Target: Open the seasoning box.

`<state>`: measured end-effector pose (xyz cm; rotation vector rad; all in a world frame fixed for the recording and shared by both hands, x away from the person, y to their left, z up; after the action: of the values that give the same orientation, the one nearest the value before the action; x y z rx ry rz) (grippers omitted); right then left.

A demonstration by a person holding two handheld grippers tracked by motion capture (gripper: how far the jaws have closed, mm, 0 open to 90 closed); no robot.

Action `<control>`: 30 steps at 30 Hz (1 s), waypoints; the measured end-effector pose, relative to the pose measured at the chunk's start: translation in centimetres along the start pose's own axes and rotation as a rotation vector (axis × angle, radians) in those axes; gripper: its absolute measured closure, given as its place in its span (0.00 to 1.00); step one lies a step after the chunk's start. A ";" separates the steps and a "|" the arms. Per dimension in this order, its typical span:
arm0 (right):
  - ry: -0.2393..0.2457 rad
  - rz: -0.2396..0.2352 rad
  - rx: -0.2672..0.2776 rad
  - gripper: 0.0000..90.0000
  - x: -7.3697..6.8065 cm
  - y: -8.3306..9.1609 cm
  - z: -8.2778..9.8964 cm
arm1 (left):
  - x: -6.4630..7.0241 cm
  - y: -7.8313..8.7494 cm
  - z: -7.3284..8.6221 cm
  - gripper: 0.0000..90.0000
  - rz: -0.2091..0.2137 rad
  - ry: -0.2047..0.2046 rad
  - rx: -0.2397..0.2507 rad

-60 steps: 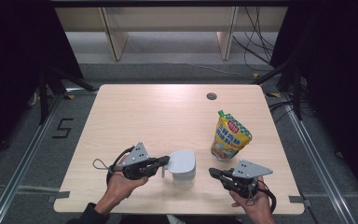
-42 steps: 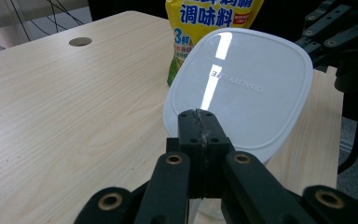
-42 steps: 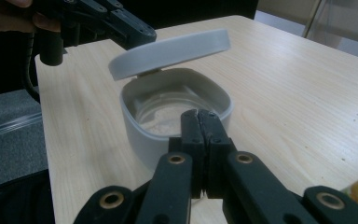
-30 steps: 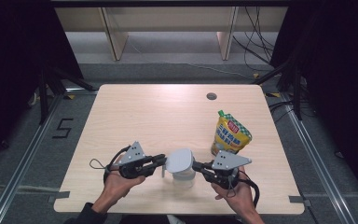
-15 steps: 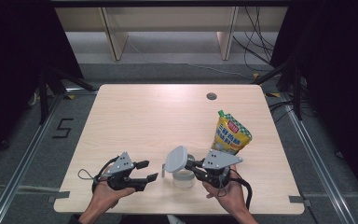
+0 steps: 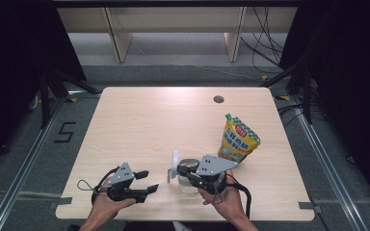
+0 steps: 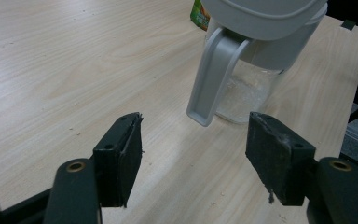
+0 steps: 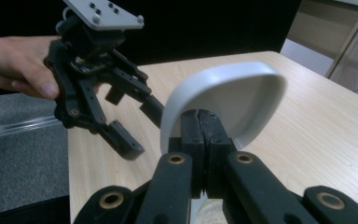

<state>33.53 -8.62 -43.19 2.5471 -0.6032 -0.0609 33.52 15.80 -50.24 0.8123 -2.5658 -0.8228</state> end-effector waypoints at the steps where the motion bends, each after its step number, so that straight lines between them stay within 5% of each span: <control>1: 0.006 -0.013 0.005 1.00 0.0 0.0 -0.2 | -0.1 0.0 0.1 0.39 -0.003 0.018 0.000; 9: -0.010 0.007 0.017 0.97 0.7 1.6 0.1 | 0.4 -0.2 0.3 0.36 -0.001 0.034 0.002; 18: -0.097 0.098 -0.008 0.81 2.5 4.5 4.6 | 0.9 -0.1 0.4 0.25 -0.030 0.025 -0.011; 19: -0.102 0.103 -0.014 0.80 2.7 4.8 5.0 | 1.2 -0.2 0.4 0.24 -0.025 0.062 0.004; 21: -0.157 0.139 -0.022 0.74 3.1 5.8 6.4 | 1.4 -0.1 0.5 0.24 -0.029 0.060 -0.005; 25: -0.164 0.157 -0.026 0.70 3.6 6.5 7.4 | 1.8 -0.2 0.5 0.24 -0.032 0.068 -0.016; 30: -0.237 0.198 -0.036 0.60 4.5 8.1 8.8 | 2.4 -0.3 0.5 0.23 -0.027 0.064 -0.024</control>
<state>32.85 -20.97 -46.46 2.4504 -0.9342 -0.3033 31.49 14.36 -50.49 0.8534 -2.4898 -0.8199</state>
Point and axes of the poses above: each handheld gripper's, and its own axes: y roughly backward along the jaws, z roughly out of its underside, x roughly to its right, the point moved 3 cm from there along -y, roughly forward along the jaws, and after that the axes turned 9 degrees about -x, right-handed, at the moved point
